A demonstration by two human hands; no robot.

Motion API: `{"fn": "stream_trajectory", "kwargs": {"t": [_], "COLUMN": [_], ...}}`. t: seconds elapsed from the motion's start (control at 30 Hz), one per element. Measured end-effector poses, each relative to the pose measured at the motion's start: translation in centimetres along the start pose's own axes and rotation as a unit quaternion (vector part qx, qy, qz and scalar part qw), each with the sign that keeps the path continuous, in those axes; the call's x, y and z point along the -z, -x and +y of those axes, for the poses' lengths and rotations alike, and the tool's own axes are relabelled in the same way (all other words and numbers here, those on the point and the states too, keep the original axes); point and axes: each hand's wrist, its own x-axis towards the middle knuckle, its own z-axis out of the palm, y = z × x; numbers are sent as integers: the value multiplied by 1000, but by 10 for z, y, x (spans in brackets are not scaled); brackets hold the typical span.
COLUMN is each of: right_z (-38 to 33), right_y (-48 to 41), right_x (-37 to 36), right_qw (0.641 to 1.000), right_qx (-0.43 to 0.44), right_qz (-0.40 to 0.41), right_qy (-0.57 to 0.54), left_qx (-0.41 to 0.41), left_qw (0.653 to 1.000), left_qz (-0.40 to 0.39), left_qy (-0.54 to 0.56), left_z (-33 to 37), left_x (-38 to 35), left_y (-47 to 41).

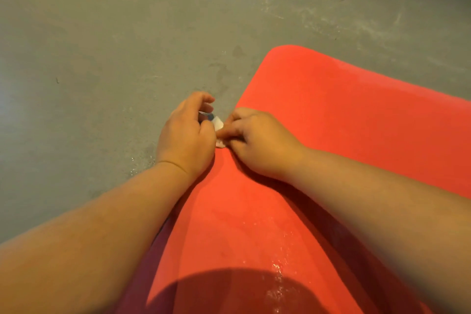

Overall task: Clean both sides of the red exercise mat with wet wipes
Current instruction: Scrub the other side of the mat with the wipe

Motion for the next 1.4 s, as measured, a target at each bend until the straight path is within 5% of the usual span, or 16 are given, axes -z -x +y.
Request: {"fn": "stream_trajectory", "kwargs": {"t": [0.17,0.3,0.43,0.63,0.77,0.83,0.93,1.1,1.27,1.4], "right_z": [1,21,46,48,50,50,49,51,52,53], "right_y": [11,79,139,138,138,137,136,136,137,137], "right_x": [25,41,35,27,26,26,27,25,24,24], "right_qw": [991,981,947,938,937,936,937,939,937,938], "right_qx": [-109,-172,-276,-286,-290,-294,-295,-292,-295,-288], "right_qz": [-1,86,116,143,133,132,127,126,133,145], "right_qy": [-78,27,114,132,139,140,136,133,130,129], "left_qx": [17,-90,-109,-344,-176,-108,-151,-295,-105,-268], "left_qw": [1000,979,955,876,910,935,946,897,949,905], "left_qz": [-23,-133,-135,-216,-124,-126,-169,-235,-83,-231], "left_qy": [3,-130,-242,-261,-353,-313,-231,-230,-286,-238], "left_z": [3,8,28,61,31,29,61,64,53,98], "left_x": [3,1,-12,-46,-17,-17,-46,-47,-66,-93], "left_y": [-3,6,12,60,-8,-13,39,39,-30,37]}}
